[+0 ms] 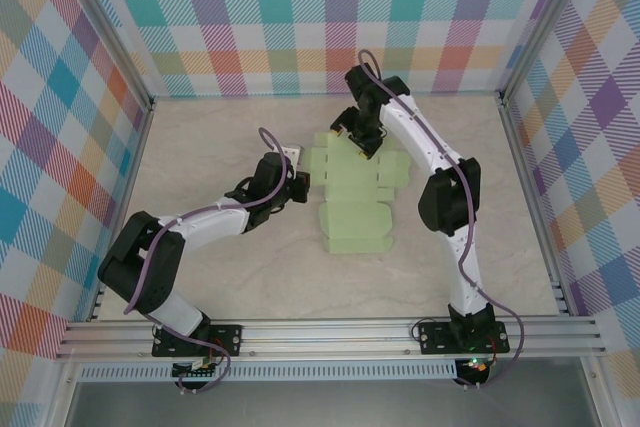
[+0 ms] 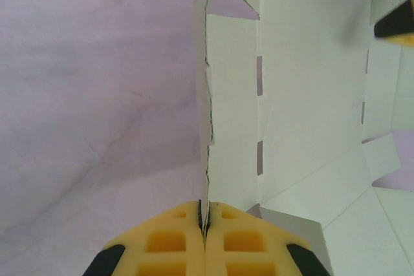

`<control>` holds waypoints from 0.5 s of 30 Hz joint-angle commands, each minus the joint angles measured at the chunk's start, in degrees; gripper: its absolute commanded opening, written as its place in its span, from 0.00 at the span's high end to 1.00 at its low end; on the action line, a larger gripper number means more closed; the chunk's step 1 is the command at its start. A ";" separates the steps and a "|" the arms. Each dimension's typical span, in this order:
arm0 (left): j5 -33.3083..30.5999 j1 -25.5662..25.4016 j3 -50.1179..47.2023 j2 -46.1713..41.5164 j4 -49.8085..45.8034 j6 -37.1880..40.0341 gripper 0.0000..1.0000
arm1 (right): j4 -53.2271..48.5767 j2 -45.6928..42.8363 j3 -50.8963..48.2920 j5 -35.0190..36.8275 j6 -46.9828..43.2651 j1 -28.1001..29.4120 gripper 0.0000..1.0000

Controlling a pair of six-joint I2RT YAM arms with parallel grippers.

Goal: Fold the paper box

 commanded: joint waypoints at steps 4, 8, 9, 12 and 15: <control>-2.74 -0.97 -0.52 -0.99 3.95 0.84 1.00 | -2.17 2.20 3.35 -8.05 6.91 -2.15 0.22; -3.14 -1.09 -1.68 -1.60 5.24 -0.15 1.00 | -1.36 1.56 3.72 -8.84 9.63 -2.80 0.21; -3.25 -1.17 -1.98 -1.40 5.69 -0.08 1.00 | -0.70 1.56 3.72 -9.87 10.26 -3.09 0.21; -3.87 -1.18 -1.90 -0.67 5.19 -0.24 1.00 | 0.83 1.92 3.72 -11.40 12.59 -3.62 0.20; -3.71 -1.42 -2.84 -0.74 6.76 -0.68 1.00 | 2.70 2.93 3.74 -13.31 14.60 -3.98 0.20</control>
